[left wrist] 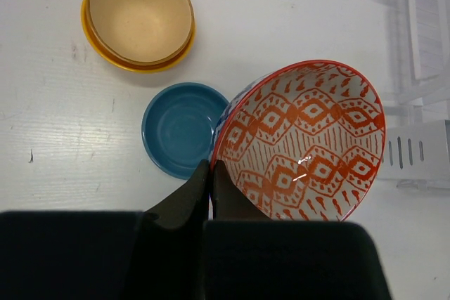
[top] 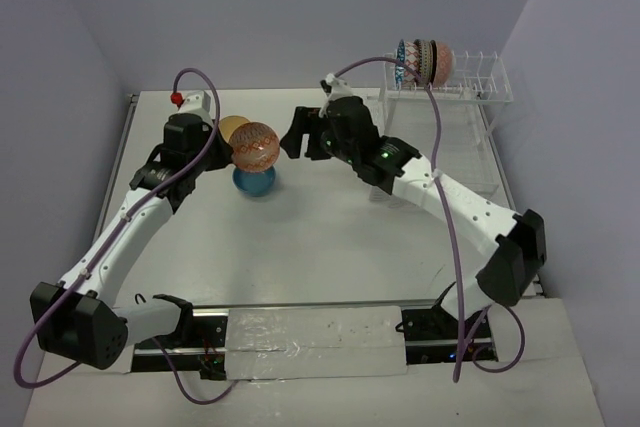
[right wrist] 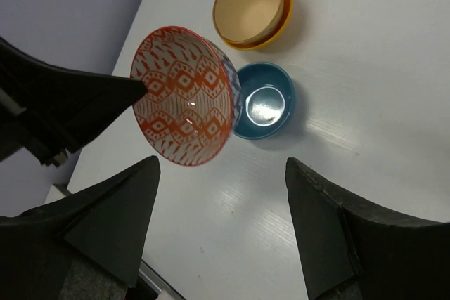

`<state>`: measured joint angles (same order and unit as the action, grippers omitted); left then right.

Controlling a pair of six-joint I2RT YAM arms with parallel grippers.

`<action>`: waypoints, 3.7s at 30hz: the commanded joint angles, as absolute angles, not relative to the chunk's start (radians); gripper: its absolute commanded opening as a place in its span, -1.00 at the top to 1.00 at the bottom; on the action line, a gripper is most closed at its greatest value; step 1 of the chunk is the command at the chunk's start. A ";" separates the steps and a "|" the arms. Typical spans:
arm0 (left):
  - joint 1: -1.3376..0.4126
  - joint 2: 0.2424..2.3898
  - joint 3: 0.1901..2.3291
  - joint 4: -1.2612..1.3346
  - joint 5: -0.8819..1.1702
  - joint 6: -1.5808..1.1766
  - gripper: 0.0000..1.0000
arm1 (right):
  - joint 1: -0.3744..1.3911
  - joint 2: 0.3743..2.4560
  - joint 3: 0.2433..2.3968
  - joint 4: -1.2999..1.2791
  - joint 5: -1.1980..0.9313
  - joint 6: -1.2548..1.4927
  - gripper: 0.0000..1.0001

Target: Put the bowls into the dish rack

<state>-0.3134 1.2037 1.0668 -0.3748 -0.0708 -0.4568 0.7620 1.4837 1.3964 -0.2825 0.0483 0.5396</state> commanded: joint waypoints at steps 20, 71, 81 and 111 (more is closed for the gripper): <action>-0.327 1.126 1.029 -0.227 0.055 -0.443 1.00 | 0.836 1.749 1.658 -0.399 0.186 0.554 -0.08; -0.339 0.934 0.927 -0.312 -0.422 -0.374 -0.99 | 0.539 1.442 1.669 0.334 1.321 -0.912 1.00; -0.339 0.942 0.916 -0.314 -0.431 -0.348 -0.98 | 0.322 1.649 1.919 0.374 1.289 -1.089 1.00; -0.339 1.015 0.916 -0.321 -0.437 -0.333 -0.99 | 0.181 2.013 2.049 0.062 1.224 -0.819 1.00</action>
